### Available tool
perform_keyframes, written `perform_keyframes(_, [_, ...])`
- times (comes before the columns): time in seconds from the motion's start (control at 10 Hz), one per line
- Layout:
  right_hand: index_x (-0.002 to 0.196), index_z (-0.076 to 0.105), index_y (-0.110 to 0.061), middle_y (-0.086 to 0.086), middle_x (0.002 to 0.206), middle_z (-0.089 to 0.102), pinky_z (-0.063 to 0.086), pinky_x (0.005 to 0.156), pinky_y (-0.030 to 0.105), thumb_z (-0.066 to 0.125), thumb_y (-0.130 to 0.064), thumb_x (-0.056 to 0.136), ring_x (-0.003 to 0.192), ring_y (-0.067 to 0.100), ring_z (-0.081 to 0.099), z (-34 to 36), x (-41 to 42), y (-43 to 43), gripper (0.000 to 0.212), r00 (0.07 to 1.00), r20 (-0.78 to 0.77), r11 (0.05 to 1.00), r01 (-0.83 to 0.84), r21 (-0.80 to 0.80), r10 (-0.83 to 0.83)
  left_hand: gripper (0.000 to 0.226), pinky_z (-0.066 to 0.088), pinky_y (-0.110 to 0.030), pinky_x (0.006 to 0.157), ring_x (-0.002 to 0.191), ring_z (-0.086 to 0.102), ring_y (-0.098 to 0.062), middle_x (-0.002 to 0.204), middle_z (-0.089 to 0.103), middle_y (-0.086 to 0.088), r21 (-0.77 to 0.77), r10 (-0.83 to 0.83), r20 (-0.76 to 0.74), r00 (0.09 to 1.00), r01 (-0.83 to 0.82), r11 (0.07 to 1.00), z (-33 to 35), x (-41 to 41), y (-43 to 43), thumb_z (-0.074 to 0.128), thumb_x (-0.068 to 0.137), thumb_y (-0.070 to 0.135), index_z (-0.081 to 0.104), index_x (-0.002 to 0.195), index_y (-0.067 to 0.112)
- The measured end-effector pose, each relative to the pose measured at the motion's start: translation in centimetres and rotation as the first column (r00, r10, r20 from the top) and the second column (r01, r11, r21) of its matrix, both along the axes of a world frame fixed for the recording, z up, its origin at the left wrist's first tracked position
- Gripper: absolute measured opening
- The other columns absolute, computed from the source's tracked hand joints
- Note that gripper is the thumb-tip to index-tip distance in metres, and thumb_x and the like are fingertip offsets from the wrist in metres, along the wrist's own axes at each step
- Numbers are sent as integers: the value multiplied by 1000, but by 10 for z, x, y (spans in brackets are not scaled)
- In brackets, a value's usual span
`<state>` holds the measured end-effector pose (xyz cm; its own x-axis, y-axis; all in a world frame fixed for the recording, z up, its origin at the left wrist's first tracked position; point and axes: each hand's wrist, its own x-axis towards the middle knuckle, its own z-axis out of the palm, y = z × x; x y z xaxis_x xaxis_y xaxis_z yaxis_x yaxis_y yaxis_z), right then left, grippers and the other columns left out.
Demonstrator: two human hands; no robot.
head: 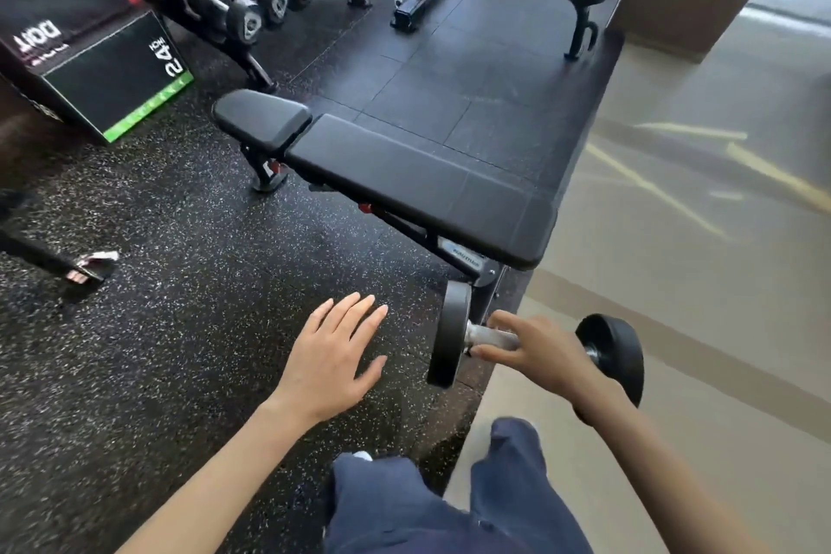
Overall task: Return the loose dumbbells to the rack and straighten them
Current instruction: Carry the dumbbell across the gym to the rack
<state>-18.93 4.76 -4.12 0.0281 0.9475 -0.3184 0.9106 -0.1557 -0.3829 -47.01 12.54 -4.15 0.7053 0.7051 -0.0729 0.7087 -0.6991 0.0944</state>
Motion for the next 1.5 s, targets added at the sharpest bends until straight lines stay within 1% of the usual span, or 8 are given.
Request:
perform_keyframes(0.1, [102,51,-34,-4,86,66,46,61,30,25,-87,62,75,15,58,5,61,1,71,997,18,997,-73,4,73,60,36,-45,107,131,43,-24,138,51,-6,-21,35,7,999,-35,999,-2,64,-14,37,89,49,48,137,14])
perform_keyframes(0.3, [102,52,-34,-5,89,67,49,66,32,44,-76,74,79,17,59,15,179,10,52,985,68,987,-158,-38,160,60,36,-46,107,130,44,-25,137,52,-7,-16,125,6,992,-124,992,4,180,-25,35,89,48,49,137,14])
perform_keyframes(0.6, [97,49,-30,-1,85,66,49,65,33,46,-75,76,78,22,59,6,299,41,49,983,47,982,-176,-75,180,61,34,-46,109,131,44,-26,138,51,-8,-24,140,-1,990,-140,990,4,303,2,35,88,47,49,137,13])
perform_keyframes(0.8, [97,50,-31,-6,76,57,35,54,29,45,-76,74,74,20,55,-2,388,86,51,974,94,978,-203,-39,205,59,35,-45,107,129,45,-26,136,52,-9,-12,131,16,991,-131,991,-8,387,49,37,87,45,51,135,12])
perform_keyframes(0.9, [97,49,-31,-7,76,54,36,54,29,47,-76,75,77,21,57,0,437,119,50,973,99,977,-206,-46,210,59,35,-45,108,130,45,-27,137,52,-9,-12,136,30,990,-136,991,-13,434,79,37,88,45,50,135,12])
perform_keyframes(1.1, [96,49,-32,-1,84,65,34,55,30,46,-76,75,80,24,60,13,531,191,49,957,130,965,-259,-27,261,59,35,-46,107,127,47,-28,135,54,-10,-8,179,69,981,-179,984,-3,530,148,37,87,45,52,134,11])
perform_keyframes(1.3, [96,47,-33,-2,83,66,31,53,30,44,-76,75,81,25,61,22,604,252,48,949,161,962,-274,4,270,59,36,-45,106,128,47,-27,135,54,-10,-7,172,91,981,-172,985,14,610,203,38,87,44,52,134,11])
perform_keyframes(1.5, [97,47,-34,-1,84,67,33,54,31,45,-75,76,81,25,62,4,668,302,46,948,163,960,-279,10,273,60,37,-47,106,129,46,-27,135,53,-9,-24,184,67,981,-183,983,6,680,247,37,87,46,51,135,12])
